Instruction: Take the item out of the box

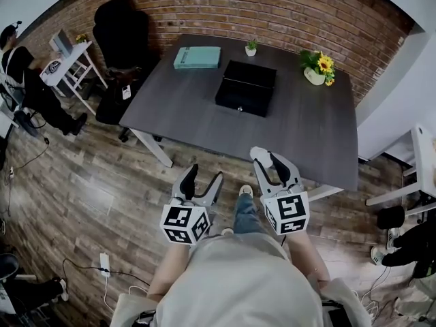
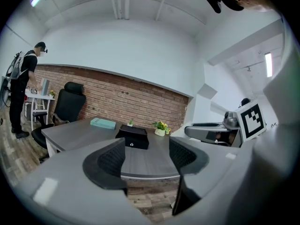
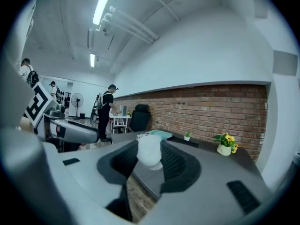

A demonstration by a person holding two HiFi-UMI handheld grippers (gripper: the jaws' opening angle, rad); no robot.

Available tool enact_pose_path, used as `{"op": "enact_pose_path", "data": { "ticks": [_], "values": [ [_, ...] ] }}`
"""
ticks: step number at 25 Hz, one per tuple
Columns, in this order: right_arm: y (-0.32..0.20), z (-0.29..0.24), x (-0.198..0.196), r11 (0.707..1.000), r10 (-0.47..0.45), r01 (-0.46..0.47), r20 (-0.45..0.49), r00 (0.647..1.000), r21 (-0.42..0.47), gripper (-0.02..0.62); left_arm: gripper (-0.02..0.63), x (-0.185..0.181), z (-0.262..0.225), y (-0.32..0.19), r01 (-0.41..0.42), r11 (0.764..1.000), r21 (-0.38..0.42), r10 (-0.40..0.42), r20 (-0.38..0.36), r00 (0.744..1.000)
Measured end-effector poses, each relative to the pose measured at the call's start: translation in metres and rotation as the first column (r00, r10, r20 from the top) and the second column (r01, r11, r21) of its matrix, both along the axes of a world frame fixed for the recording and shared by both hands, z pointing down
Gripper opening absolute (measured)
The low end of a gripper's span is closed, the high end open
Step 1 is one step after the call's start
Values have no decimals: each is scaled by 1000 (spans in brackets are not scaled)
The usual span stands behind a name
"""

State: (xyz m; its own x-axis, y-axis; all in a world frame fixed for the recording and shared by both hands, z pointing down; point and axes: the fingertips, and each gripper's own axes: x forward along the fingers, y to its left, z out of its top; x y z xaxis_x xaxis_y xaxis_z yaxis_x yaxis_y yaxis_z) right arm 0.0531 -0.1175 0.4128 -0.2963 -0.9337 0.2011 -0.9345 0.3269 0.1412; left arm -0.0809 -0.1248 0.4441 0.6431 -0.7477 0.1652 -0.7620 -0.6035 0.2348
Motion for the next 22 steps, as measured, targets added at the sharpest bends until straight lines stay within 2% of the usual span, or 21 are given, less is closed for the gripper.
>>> {"op": "enact_pose_path", "data": {
  "ticks": [22],
  "values": [
    [-6, -3, 11, 1000, 19, -19, 30, 999, 12, 146, 298, 6, 3, -4, -14, 1000, -10, 14, 14, 1000]
  ]
}}
